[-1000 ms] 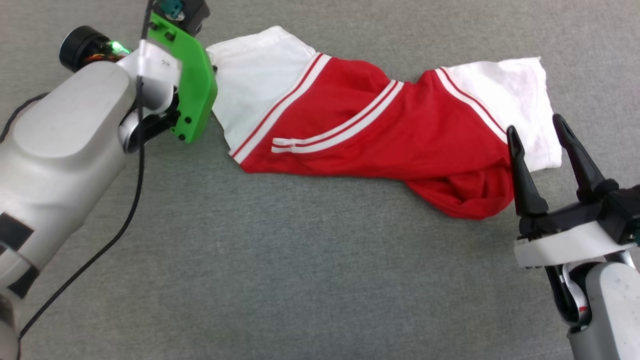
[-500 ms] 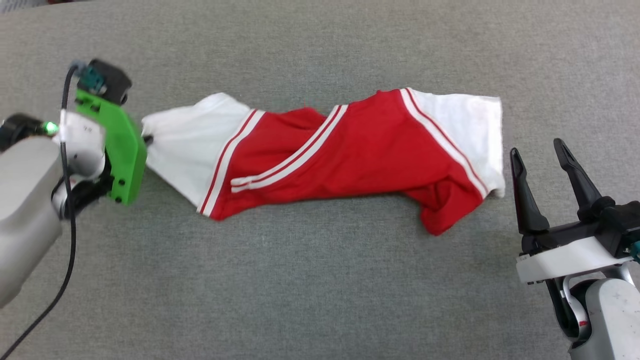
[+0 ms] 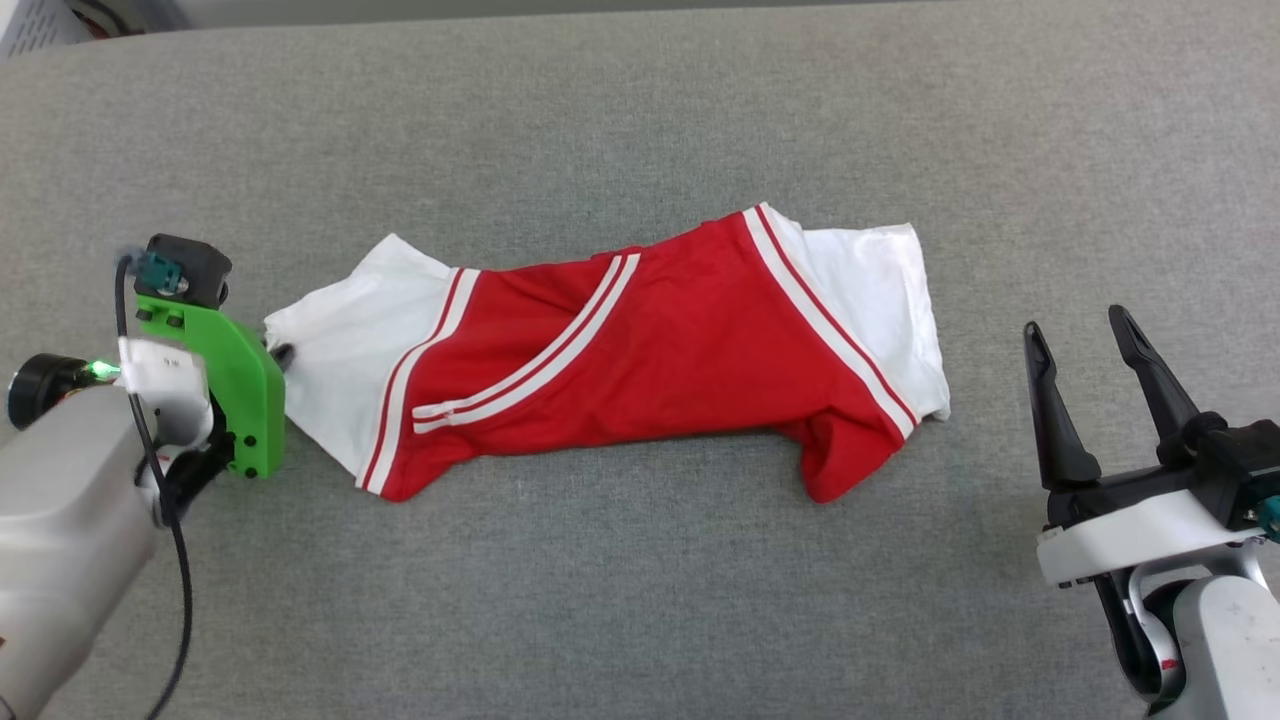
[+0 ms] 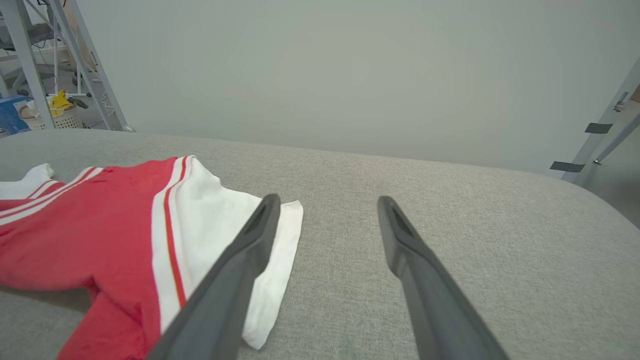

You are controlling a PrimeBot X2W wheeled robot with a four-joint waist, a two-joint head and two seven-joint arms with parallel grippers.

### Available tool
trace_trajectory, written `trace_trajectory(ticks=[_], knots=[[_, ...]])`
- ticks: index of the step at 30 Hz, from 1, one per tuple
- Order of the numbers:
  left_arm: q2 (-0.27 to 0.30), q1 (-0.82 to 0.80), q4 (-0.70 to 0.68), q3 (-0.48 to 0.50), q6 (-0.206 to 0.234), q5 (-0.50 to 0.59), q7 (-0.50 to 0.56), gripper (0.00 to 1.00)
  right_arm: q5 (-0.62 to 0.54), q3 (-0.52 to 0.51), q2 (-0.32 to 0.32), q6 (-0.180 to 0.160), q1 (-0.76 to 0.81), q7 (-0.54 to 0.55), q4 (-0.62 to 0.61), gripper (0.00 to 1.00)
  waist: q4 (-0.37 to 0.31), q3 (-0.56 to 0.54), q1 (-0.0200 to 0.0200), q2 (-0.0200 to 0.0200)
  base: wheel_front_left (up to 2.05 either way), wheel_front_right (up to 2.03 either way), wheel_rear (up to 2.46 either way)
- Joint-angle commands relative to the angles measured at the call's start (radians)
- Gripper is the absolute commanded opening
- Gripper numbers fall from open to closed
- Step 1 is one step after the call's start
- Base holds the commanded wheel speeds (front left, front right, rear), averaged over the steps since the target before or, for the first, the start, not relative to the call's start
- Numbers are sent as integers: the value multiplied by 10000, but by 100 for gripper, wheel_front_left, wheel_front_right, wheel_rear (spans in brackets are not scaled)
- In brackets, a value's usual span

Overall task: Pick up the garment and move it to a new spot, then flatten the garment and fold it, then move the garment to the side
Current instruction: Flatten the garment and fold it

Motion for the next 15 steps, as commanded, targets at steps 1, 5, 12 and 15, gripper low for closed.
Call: trace_trajectory(ticks=[1,5,12,15], knots=[[-217,341,138,76,97,115,-673,100,97,-58,26,-7,155,-44,22,100,104,-279,0,0,0,0,0],[-414,567,199,441,574,550,-3018,100,186,-258,-92,-7,236,-29,28,100,337,-679,0,0,0,0,0],[-494,1353,-1256,2176,1935,1451,-4412,100,491,-678,-894,-7,-447,241,-170,100,844,-1118,0,0,0,0,0],[-496,2356,-2853,3825,2662,2638,-4418,100,644,-651,-1448,-7,-1148,632,-221,100,1054,-1148,0,0,0,0,0]])
